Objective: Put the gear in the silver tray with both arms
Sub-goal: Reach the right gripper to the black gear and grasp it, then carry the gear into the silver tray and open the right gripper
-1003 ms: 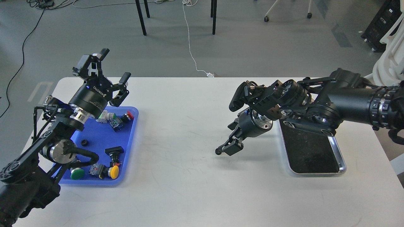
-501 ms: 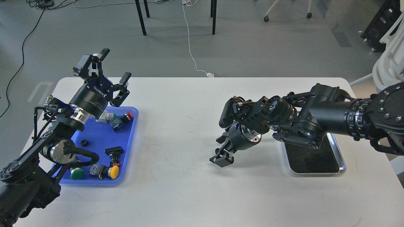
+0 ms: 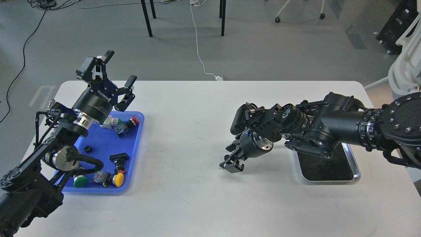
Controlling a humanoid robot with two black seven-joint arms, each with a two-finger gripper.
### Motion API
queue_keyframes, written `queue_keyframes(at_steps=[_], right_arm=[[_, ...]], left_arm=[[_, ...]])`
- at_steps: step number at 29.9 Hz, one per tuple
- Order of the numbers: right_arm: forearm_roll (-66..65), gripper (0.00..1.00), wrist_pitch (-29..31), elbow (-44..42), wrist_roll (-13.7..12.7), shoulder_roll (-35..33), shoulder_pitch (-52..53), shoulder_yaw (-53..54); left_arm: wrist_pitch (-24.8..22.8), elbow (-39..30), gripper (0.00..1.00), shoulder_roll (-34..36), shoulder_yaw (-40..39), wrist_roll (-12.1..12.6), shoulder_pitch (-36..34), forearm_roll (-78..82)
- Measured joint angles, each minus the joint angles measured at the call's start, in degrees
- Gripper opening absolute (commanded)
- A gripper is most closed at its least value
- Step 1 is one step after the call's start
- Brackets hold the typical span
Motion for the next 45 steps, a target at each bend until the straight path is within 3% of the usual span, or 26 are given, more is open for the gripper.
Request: queue_keyframes(at_steps=[14, 21, 27, 39, 45], right_arm=[[0.0, 0.15, -0.1, -0.2, 0.0, -0.1, -0.3, 0.0], [0.0, 0.13, 0.0, 0.1, 0.0, -0.6, -0.2, 0.0], [0.2, 0.13, 0.0, 1.6, 0.0, -4.7, 1.4, 0.0], [-2.5, 0.14, 0.7, 8.2, 0.0, -27.0, 8.1, -1.0], [-5.7, 0.14, 0.7, 7.1, 0.0, -34.0, 7.0, -3.8]], left_arm=[[0.0, 0.0, 0.98, 0.0, -0.4, -0.3, 0.1, -0.1], [-0.1, 0.0, 0.98, 0.0, -0.5, -0.4, 0.1, -0.2], [-0.1, 0.0, 0.98, 0.0, -1.2, -0.4, 0.1, -0.3], [-0.2, 0.0, 0.98, -0.1, -1.1, -0.3, 0.0, -0.3], [-0.3, 0.0, 0.98, -0.5, -0.9, -0.2, -0.1, -0.3]])
